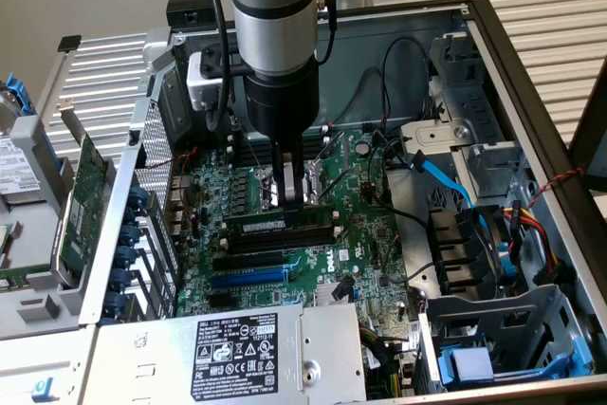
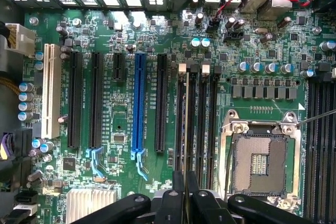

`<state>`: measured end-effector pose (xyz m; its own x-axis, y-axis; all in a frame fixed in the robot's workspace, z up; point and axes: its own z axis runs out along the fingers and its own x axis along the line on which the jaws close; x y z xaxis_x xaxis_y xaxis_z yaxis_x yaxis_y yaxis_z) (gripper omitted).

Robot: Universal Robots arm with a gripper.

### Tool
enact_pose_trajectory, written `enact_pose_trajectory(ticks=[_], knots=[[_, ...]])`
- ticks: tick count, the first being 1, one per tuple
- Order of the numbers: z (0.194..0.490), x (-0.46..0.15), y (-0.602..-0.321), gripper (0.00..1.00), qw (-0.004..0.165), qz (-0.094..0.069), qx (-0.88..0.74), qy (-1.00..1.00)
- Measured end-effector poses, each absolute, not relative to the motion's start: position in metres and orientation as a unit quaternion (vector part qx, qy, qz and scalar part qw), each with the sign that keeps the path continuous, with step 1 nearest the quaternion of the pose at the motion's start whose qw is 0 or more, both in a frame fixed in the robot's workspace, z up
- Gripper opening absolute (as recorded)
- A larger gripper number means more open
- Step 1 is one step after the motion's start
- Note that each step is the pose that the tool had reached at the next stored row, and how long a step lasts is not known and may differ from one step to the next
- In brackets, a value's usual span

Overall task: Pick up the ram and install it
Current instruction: 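Insert the ram into the slot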

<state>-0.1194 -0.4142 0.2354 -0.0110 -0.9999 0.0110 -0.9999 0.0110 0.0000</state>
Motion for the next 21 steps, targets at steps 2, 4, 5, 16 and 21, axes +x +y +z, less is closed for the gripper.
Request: enact_pose_trajectory(ticks=[2, 4, 5, 16, 21], knots=[[0.2354, -0.1193, -0.4147, 0.13, 0.004, 0.004, 0.703, -0.711], [0.2353, -0.1193, -0.4147, 0.13, 0.004, 0.004, 0.703, -0.711], [0.2353, -0.1192, -0.4147, 0.13, 0.004, 0.004, 0.703, -0.711], [0.2349, -0.1181, -0.4160, 0.13, 0.004, 0.004, 0.703, -0.711], [0.2340, -0.1180, -0.4159, 0.13, 0.004, 0.004, 0.703, -0.711]])
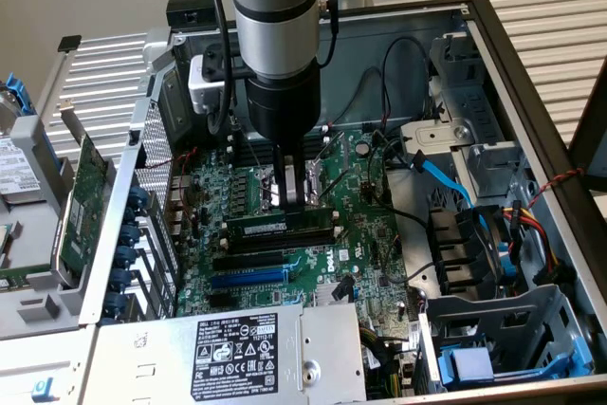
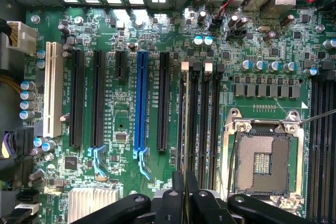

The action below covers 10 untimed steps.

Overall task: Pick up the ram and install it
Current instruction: 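Insert the ram into the slot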

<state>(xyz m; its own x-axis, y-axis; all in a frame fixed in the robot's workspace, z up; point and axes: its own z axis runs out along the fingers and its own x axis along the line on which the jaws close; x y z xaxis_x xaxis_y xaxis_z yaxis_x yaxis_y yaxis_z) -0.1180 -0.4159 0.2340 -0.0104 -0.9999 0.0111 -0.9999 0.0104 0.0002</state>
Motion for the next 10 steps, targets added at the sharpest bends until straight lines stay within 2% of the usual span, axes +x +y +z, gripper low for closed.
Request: enact_pose_trajectory(ticks=[10], knots=[[0.2324, -0.1182, -0.4154, 0.13, 0.004, 0.004, 0.703, -0.711]])
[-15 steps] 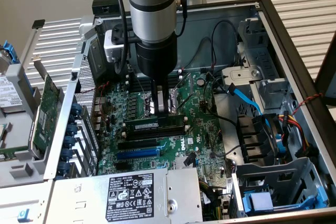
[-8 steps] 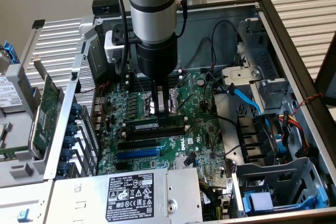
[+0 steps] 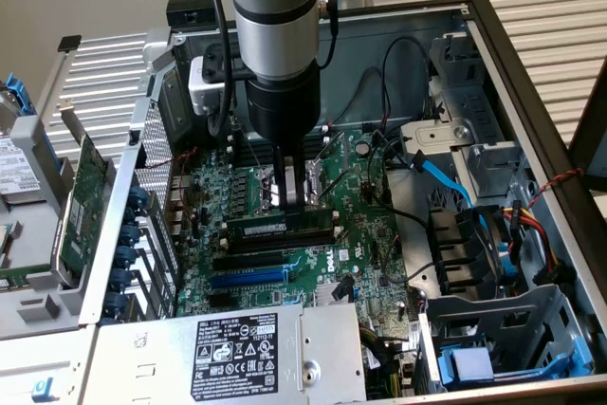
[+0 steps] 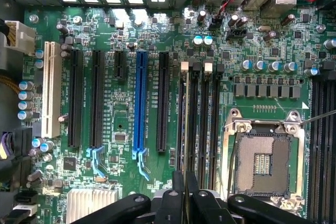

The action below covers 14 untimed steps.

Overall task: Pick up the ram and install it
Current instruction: 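Insert the ram into the slot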

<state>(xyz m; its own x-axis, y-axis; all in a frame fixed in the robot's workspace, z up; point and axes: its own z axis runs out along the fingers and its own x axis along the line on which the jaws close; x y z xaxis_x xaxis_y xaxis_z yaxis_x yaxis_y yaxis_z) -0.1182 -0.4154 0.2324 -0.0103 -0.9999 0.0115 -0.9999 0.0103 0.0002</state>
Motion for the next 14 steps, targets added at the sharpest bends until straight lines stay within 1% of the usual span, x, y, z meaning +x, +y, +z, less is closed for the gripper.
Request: enact_pose_trajectory(ticks=[14], knots=[[0.2314, -0.1188, -0.4150, 0.13, 0.004, 0.004, 0.702, -0.712]])
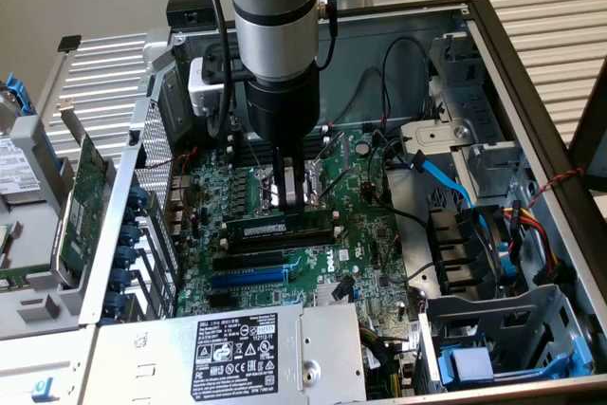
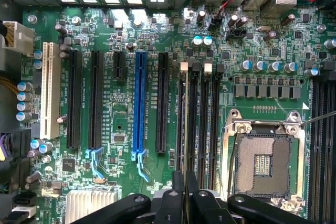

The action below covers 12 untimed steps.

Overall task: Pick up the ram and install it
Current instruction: 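Insert the ram into the slot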

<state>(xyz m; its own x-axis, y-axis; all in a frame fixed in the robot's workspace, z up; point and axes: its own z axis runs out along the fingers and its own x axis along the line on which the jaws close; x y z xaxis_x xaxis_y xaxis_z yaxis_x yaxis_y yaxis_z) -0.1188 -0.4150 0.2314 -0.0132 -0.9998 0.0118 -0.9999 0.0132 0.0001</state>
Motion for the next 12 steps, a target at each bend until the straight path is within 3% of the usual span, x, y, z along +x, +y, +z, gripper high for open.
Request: enact_pose_trajectory(ticks=[12], knots=[[0.2309, -0.1191, -0.4166, 0.13, 0.004, 0.004, 0.701, -0.713]])
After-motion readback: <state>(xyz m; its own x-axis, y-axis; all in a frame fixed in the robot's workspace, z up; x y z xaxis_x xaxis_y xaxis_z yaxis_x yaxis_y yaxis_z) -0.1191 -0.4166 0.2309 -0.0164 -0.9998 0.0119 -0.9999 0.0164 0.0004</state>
